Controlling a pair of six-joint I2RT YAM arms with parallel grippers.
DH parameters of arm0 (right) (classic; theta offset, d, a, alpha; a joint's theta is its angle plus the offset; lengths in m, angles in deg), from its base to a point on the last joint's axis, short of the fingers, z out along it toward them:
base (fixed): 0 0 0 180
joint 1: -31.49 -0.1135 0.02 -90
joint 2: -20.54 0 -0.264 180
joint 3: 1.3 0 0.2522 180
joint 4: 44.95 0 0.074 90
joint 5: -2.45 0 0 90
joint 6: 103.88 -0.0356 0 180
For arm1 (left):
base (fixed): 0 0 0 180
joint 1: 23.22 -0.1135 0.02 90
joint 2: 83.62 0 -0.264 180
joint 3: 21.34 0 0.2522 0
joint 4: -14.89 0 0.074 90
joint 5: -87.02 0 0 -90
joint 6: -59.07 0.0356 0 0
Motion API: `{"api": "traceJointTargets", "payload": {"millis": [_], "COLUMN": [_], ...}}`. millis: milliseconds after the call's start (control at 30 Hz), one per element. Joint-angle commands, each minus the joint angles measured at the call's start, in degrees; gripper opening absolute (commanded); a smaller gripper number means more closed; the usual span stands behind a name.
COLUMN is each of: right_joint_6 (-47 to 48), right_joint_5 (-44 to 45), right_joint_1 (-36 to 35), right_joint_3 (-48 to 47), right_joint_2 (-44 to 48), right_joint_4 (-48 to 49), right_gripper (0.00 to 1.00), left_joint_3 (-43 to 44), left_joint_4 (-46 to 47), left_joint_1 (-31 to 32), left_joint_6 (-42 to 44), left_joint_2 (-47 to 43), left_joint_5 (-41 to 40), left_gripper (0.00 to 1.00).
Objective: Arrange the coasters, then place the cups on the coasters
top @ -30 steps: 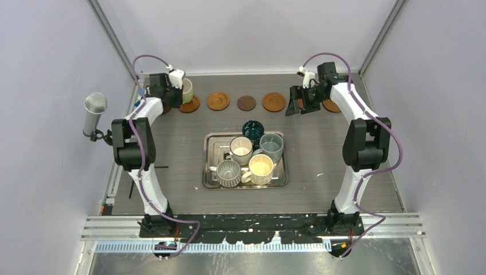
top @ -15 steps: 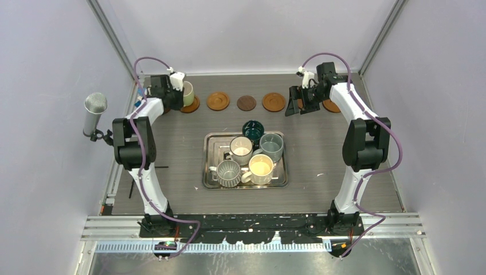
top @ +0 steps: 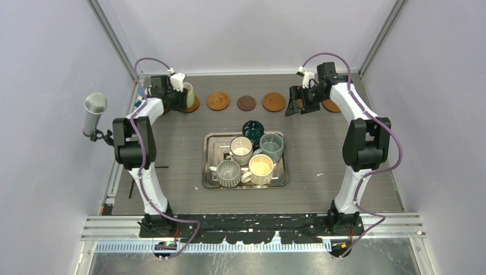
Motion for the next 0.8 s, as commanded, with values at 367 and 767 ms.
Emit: {"api": "traceJointTargets", "payload": {"millis": [367,767], "right_joint_6": [1.31,0.17], "right_joint_5": [0.64,0.01], "right_joint_1": [-0.34,-0.33], "right_joint_3": [0.04,-1.90], "right_joint_2": [2.38,0.55], "right_joint_4": [1.23,1.24], "right_gripper": [0.88,0.88], "left_joint_3": [-0.73,4.38], "left_joint_4": [-9.01,-23.14], "left_joint_1": [-1.13,2.52], "left_joint_6": [0.48,4.04], "left_joint_2": [-12.23,-19.75], "left_joint_5": [-2.74,7.27], "left_gripper": [0.97,0.99]}}
